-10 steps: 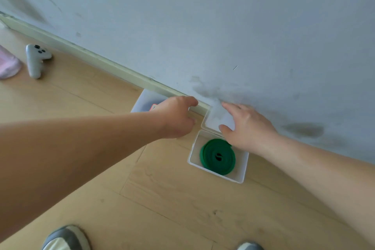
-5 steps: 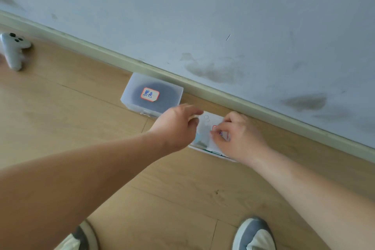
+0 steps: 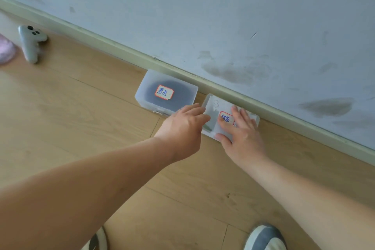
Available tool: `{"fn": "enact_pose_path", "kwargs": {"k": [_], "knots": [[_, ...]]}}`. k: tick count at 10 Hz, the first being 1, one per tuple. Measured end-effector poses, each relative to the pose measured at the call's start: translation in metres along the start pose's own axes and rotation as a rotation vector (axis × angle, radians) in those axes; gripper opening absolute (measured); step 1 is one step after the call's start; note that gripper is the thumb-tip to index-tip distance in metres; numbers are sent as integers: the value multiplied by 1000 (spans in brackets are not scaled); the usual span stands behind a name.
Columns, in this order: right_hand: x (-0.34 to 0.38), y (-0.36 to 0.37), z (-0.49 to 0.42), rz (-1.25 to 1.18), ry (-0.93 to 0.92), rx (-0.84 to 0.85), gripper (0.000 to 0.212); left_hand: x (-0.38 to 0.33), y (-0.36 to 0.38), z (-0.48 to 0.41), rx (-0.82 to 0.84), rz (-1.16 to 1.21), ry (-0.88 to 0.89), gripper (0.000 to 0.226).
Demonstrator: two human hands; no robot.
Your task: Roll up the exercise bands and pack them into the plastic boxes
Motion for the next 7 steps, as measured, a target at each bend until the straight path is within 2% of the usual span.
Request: {"fn": "enact_pose_path", "kwargs": {"k": [1, 2, 3, 6, 7], "knots": [[16, -10, -25, -39, -8, 7, 54, 18, -11, 2, -2, -136, -136, 29], [23, -9, -32, -28, -9, 3, 57, 35, -10, 12, 122, -107, -242, 40], [21, -6, -28, -41, -33, -6, 54, 41, -7, 18, 179, -86, -204, 54], [35, -8, -27, -56, -18, -94, 46, 57, -20, 4, 259, -36, -152, 65], [45, -17, -29, -96, -3, -151, 46, 56, -24, 0, 159, 36, -183, 58]]}}
Point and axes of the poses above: each hand's wrist, its own z-axis away from the middle knuckle, its own y-axis out of the palm, x = y × z, the point moved 3 cm from there along -z, towards the middle knuckle, and after that the axes turned 8 degrees about y, right-handed, at the moved point
